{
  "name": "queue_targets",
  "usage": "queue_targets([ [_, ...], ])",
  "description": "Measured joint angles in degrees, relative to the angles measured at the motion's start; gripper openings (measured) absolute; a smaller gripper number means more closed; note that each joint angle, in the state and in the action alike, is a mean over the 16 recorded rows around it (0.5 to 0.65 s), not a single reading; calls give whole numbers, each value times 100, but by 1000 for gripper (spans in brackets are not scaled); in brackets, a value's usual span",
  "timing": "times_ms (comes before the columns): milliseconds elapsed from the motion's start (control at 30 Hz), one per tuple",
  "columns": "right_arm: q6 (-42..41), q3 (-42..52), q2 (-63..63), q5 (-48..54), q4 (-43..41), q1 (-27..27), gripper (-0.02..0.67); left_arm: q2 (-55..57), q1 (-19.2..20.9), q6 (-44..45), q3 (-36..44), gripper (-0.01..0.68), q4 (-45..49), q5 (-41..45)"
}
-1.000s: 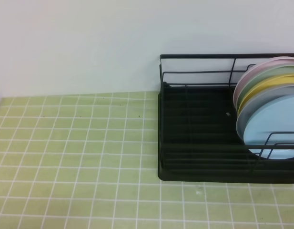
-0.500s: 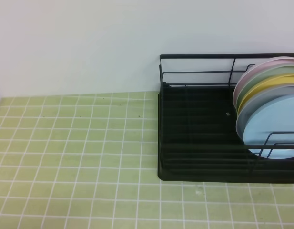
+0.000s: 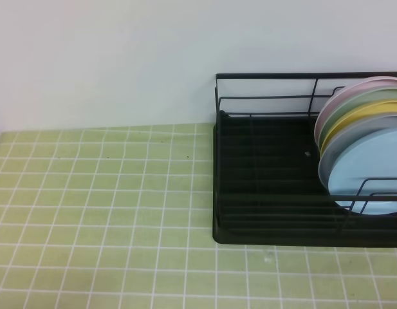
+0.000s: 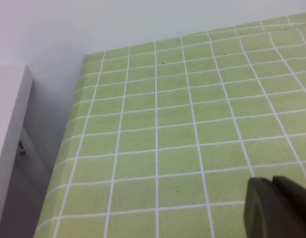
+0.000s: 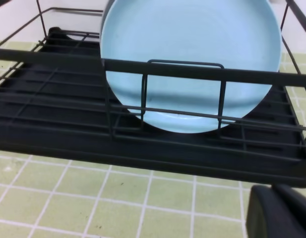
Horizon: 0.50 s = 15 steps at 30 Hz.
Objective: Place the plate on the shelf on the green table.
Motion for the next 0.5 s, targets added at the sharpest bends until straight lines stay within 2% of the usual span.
queue_targets([
  [500,-8,0,0,17,-13,-319,-3,0,0,0,0,-2,0,0],
])
